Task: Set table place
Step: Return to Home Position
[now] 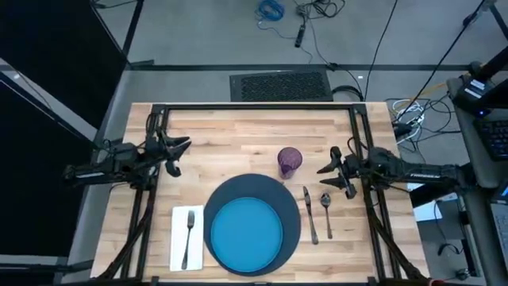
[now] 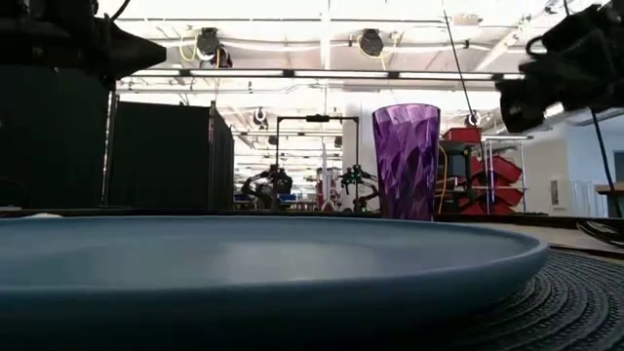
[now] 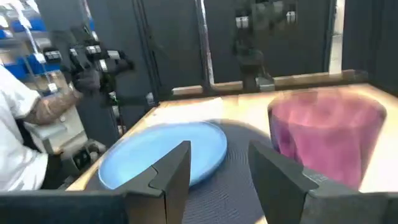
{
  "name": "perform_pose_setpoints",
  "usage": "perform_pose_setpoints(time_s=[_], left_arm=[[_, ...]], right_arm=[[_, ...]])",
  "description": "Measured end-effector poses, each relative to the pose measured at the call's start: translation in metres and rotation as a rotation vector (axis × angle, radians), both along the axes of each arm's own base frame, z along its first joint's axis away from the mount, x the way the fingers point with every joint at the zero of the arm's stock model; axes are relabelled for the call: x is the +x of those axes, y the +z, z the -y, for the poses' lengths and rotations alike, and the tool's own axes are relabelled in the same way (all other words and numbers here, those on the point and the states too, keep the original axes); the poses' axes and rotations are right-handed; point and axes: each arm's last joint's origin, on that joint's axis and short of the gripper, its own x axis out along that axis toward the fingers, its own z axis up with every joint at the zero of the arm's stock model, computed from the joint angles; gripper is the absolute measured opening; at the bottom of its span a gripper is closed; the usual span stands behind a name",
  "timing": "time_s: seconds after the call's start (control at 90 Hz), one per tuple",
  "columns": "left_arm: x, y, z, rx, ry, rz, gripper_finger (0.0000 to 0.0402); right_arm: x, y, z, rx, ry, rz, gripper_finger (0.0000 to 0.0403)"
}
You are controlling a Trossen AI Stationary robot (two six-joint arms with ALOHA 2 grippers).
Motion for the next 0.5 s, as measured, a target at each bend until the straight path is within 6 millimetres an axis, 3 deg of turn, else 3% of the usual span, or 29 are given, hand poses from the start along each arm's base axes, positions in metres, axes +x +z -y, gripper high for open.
perform_pose_setpoints(time_s=[0.133,0.367,0.5], left_arm=[[0.0,0.0,-0.001,-0.008,0.036,0.001,0.0072],[-0.001,-0.002,-0.002,-0.014,0.07,-0.018,0.0072],[0.0,-0.003,-0.002,-0.015,0.071,-0.029,0.0072]], right_arm=[[0.0,0.007,-0.004,0.001,-0.006,0.068,0.0148],[0.001,-0.008,-0.008,0.04,-0.16,-0.097,0.0148],[0.0,-0.009,-0.013,0.022,-0.138,-0.106,0.0148]])
